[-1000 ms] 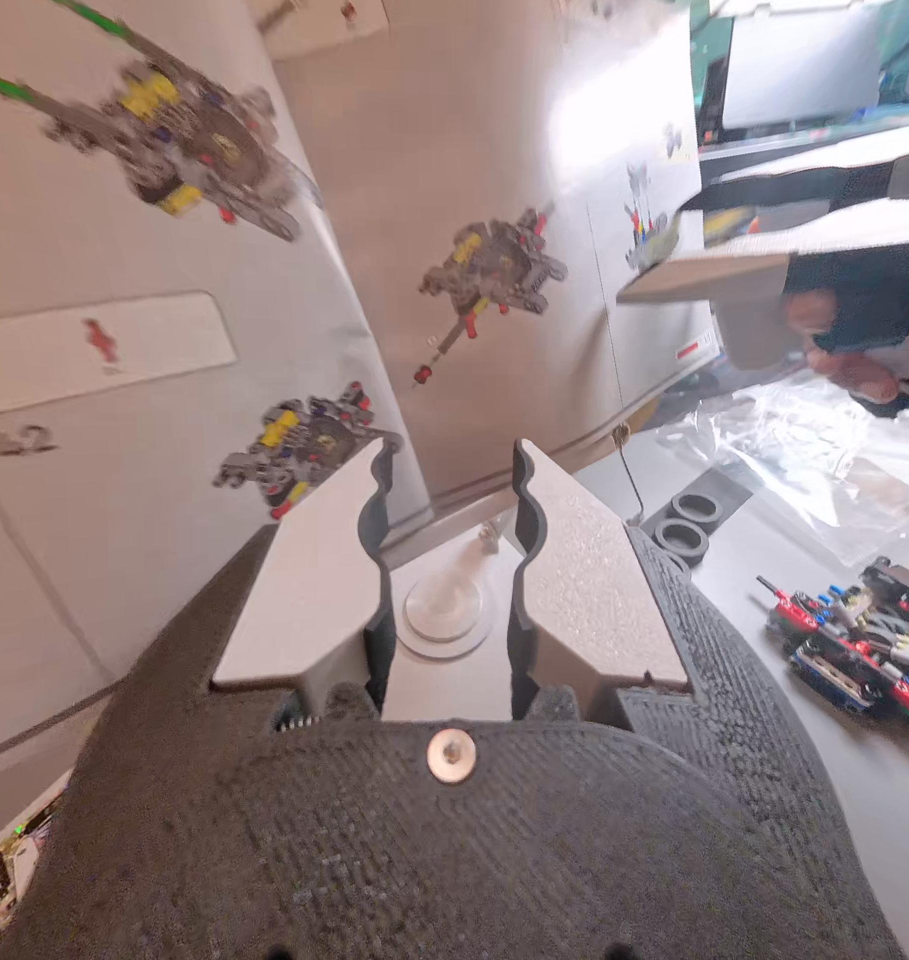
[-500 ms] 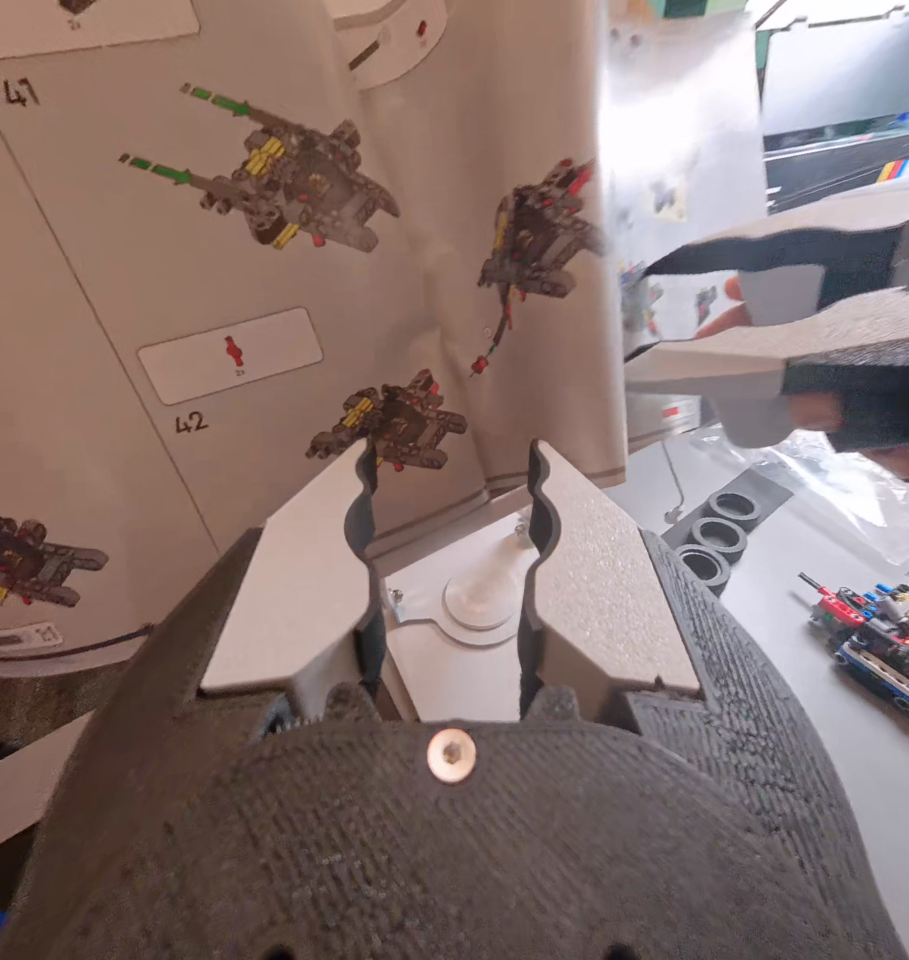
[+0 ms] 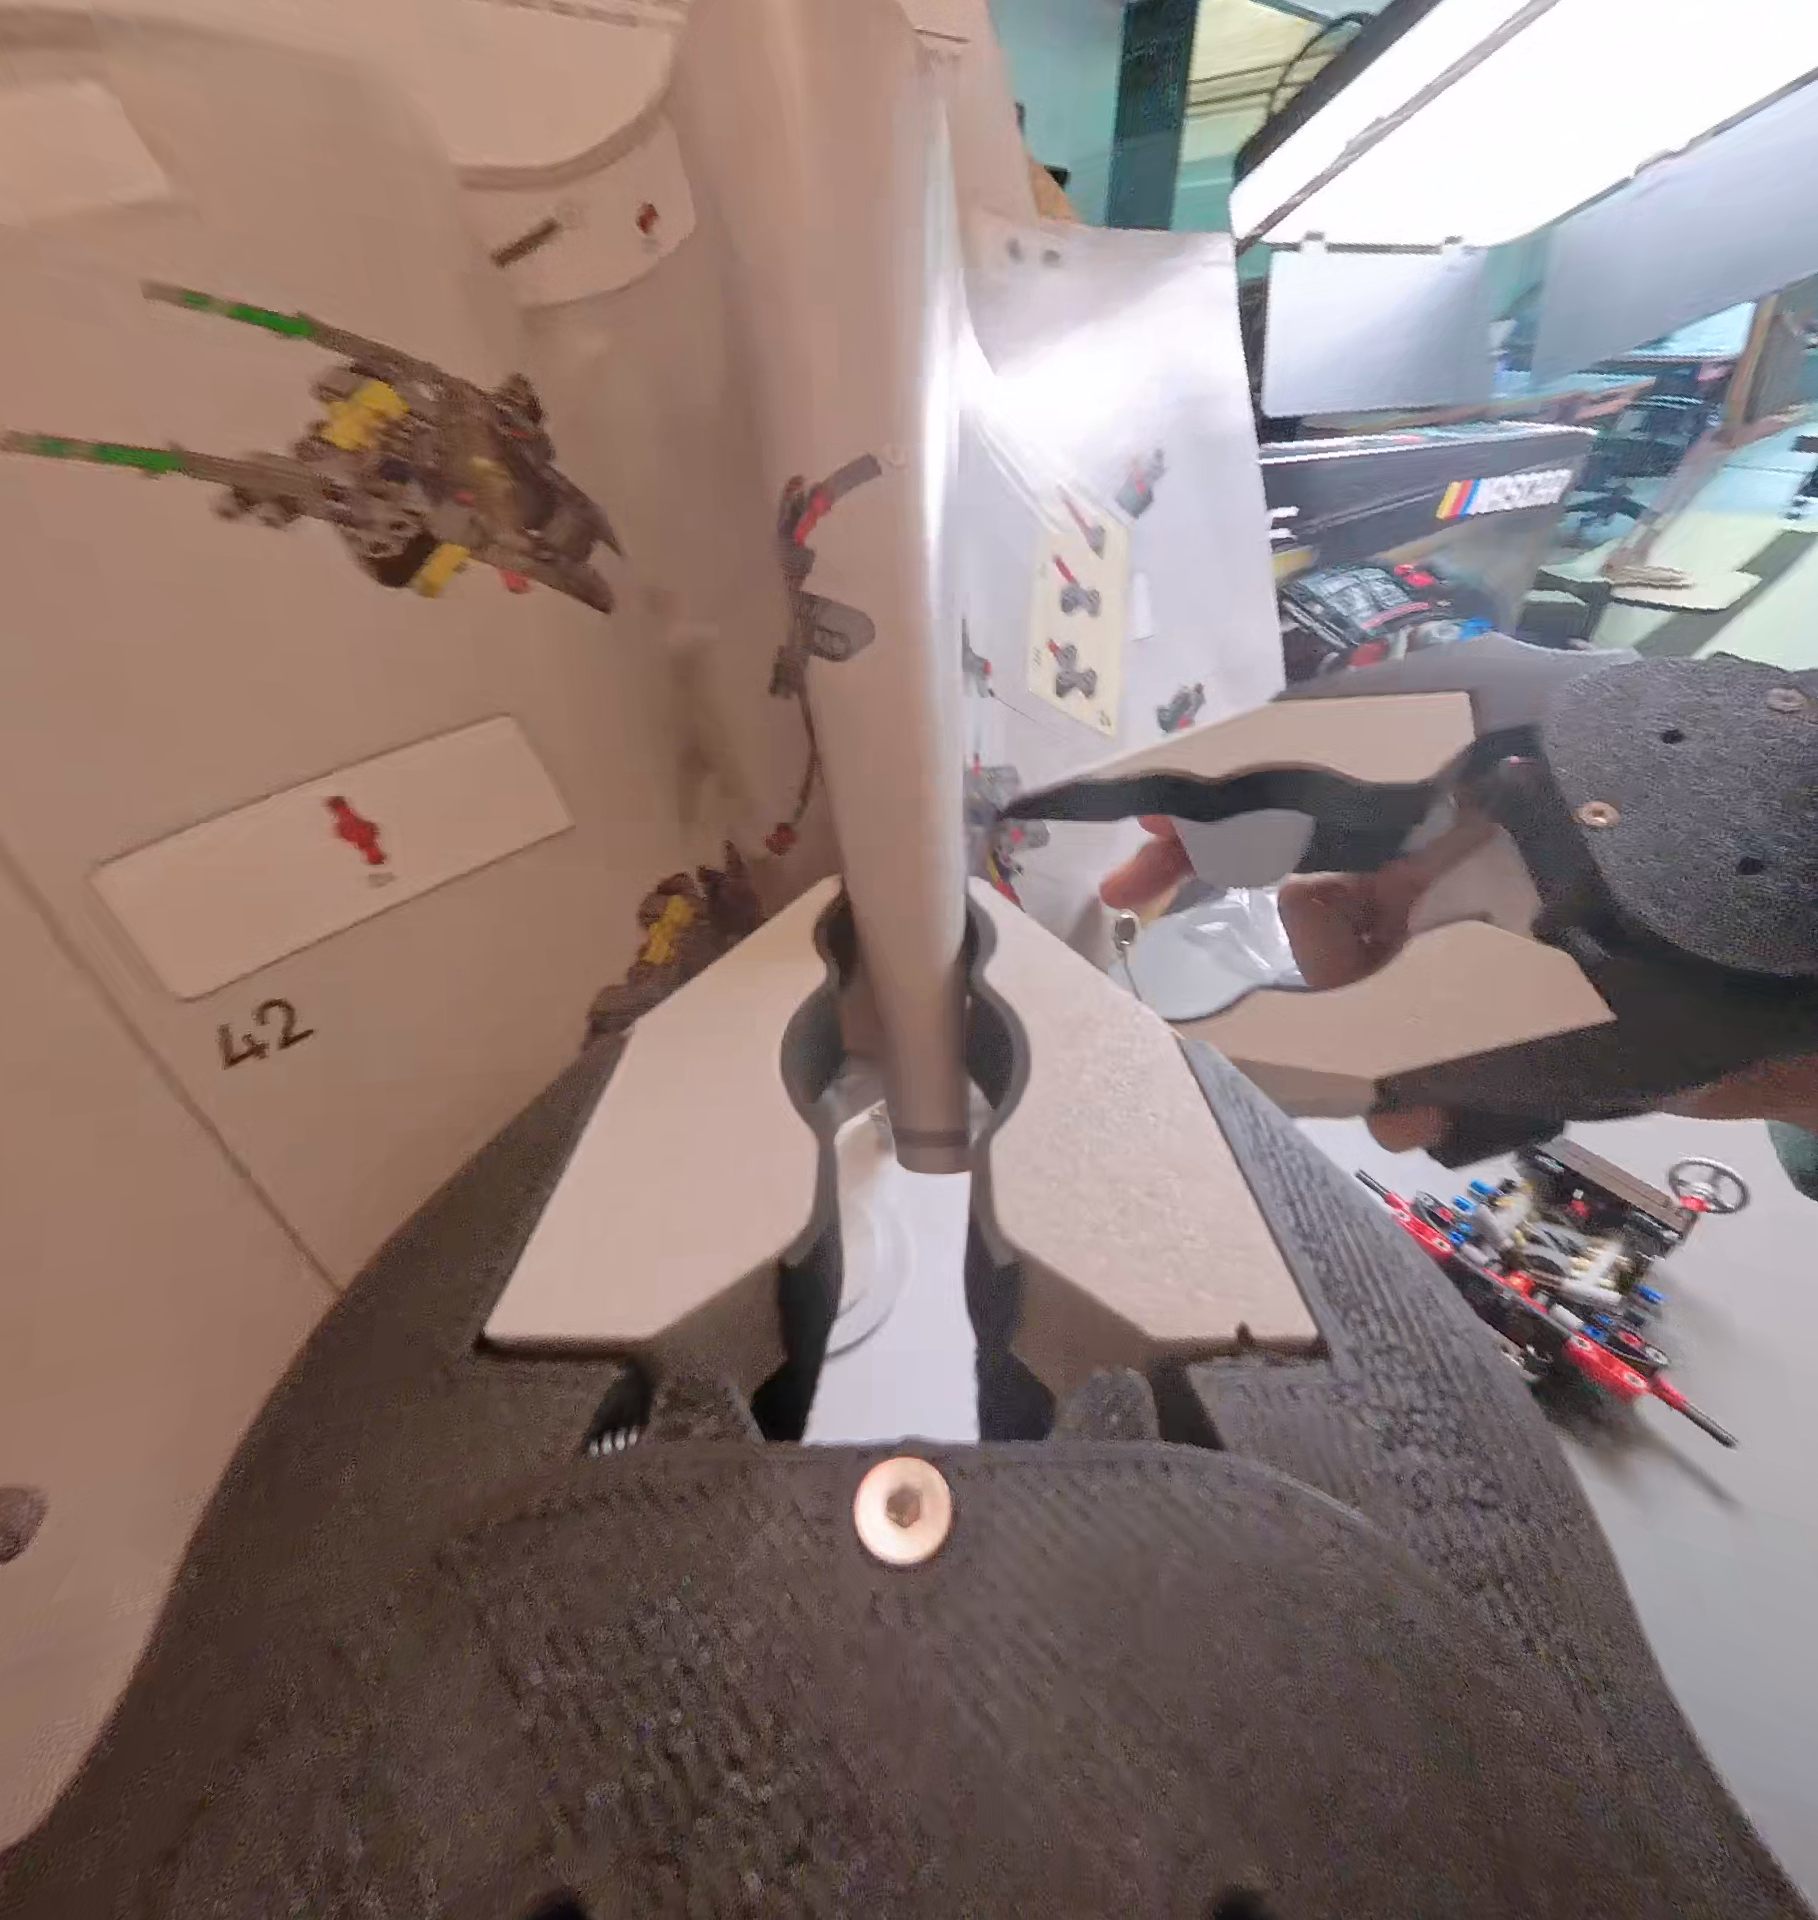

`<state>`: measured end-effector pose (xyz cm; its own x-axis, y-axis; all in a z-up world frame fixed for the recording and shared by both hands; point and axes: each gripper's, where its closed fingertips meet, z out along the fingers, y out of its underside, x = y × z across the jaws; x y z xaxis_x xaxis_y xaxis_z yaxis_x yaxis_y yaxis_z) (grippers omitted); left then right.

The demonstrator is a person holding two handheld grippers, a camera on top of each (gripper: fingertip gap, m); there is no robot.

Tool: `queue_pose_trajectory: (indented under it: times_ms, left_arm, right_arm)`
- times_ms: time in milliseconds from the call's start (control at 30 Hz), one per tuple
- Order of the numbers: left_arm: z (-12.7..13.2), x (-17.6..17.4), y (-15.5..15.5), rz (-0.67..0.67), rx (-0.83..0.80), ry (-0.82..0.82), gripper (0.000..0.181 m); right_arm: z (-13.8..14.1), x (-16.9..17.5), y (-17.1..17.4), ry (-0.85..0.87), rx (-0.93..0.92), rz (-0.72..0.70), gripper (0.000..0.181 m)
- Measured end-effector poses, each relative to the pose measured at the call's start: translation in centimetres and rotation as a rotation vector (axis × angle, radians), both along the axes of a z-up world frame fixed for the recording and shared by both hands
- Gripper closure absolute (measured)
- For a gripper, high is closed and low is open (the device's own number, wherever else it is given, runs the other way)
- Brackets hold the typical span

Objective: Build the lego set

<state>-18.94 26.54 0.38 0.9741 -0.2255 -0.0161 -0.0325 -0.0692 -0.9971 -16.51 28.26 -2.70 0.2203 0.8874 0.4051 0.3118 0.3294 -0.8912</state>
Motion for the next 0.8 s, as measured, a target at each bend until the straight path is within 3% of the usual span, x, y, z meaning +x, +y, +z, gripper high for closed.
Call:
queue_pose_trajectory:
  times_ms: [33, 167, 267, 433, 500, 633, 800]
  left_arm:
    - [0.3, -0.4, -0.3, 0.004, 0.015, -0.021, 0.171]
    - [1.1, -3.3, -1.8, 0.026, 0.066, -0.176, 0.178]
    - [1.2, -5.5, -2.6, 0.004, 0.084, -0.329, 0.177]
    - [2.4, -8.4, -4.3, -0.14, 0.185, -0.718, 0.177]
    - [2.1, -9.2, -4.8, -0.172, 0.183, -0.8, 0.178]
    - [1.8, -9.7, -6.6, -0.157, 0.182, -0.738, 0.17]
    - [3.7, -8.2, -10.7, -0.135, 0.227, -0.408, 0.14]
  right_arm:
    - [0.0, 0.1, -0.3, 0.005, -0.005, 0.015, 0.112]
    - [2.7, 2.8, 0.1, 0.197, 0.021, -0.047, 0.12]
    - [3.8, 4.9, 1.9, 0.312, -0.083, -0.121, 0.118]
    - [2.6, 3.2, 2.0, 0.276, -0.29, -0.038, 0.115]
    - [2.8, 1.6, 1.4, 0.263, -0.348, 0.001, 0.119]
    - [5.0, -0.7, -0.5, 0.306, -0.343, 0.078, 0.157]
    - [6.0, -3.4, -6.8, 0.26, -0.369, 0.33, 0.181]
